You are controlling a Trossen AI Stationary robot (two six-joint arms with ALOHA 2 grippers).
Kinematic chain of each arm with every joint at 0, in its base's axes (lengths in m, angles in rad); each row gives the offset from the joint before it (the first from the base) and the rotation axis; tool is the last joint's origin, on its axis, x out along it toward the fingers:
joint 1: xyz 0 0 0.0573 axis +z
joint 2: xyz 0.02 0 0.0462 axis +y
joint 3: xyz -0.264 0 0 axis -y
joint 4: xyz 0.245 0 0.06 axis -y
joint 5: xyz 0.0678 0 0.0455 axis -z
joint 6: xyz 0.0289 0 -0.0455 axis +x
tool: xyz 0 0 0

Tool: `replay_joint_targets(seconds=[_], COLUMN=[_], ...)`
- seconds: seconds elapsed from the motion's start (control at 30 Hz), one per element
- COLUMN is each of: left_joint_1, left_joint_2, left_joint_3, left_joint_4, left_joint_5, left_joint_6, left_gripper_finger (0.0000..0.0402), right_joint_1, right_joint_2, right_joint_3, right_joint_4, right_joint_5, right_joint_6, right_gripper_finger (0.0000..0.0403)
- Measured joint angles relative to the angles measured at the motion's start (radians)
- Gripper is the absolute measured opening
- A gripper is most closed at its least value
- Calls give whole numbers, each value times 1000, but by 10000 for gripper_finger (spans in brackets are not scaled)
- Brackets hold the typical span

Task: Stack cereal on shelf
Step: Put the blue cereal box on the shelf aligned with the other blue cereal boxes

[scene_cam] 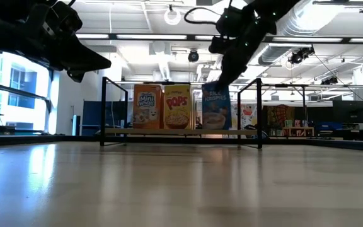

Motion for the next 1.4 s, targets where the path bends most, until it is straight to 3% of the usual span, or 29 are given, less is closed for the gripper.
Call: replay_joint_targets(seconds=[0.3, 1.17, 1.4], left_joint_1=[13, 13, 13], left_joint_2=[0, 0, 0], left_joint_3=[1, 1, 1], left_joint_4=[25, 54, 53], left_joint_5=[2, 3, 3], left_joint_6=[-2, -20, -38], left_gripper_finger=[0, 0, 0], right_joint_1=[6, -21, -21], right_joint_2=[-14, -14, -14], right_joint_3=[-39, -39, -39], right_joint_4=[126, 86, 87], right_joint_5=[6, 62, 113], right_joint_6=[10, 38, 52], right_gripper_finger=[109, 109, 163])
